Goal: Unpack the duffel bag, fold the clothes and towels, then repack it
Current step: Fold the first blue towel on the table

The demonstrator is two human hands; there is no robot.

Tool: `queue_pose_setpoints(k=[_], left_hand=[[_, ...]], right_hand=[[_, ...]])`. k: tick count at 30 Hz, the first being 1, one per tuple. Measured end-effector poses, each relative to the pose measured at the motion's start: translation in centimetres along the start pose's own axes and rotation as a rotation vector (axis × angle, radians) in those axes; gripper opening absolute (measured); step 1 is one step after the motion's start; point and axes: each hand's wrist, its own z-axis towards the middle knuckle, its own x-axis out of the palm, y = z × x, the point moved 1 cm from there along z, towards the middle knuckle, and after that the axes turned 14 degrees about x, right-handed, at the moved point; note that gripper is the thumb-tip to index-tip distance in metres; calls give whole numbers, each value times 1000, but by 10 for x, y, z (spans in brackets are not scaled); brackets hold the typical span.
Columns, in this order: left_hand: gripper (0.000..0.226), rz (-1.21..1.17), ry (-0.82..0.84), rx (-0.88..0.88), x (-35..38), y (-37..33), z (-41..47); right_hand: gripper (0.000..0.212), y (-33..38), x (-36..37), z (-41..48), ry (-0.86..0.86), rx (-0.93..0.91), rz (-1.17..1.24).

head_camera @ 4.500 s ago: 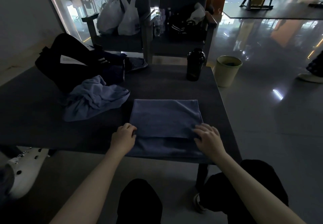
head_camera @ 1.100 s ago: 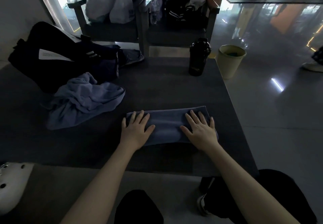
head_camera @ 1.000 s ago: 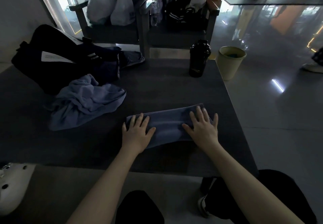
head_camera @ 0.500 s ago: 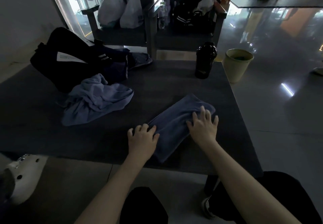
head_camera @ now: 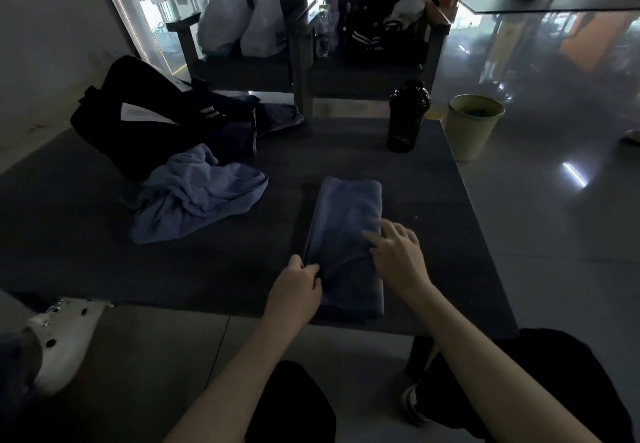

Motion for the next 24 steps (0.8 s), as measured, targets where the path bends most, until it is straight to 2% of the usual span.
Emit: queue_pose_setpoints(k=[4,6,11,15,17,20,22,24], left_hand=[[39,-50,16,-12,0,2,-6],[40,-35,40,-3,-3,6,-9],[46,73,148,76,-10,8,-18],[62,97,285,148,-16,17,-28],[66,124,321,191,-20,21,-31],[63,171,285,265,-22,26,-36],[61,171,239,289,-21,30,-36],[67,161,233,292,-23,31,-34]], right_hand=[[54,-9,3,-25,59,-249,38],[48,-16,3,-39,70,-280,39],[59,-27,-4,-64,193,-259,-16],[78,-32,-9,-74,271,-301,-150],[75,-31,-7,-77,276,-294,-131],[60,-28,-7,-80,219,-293,-50],[53,-27,-11,-78,272,-214,58],[58,-23,-15,-73,304,-118,180]])
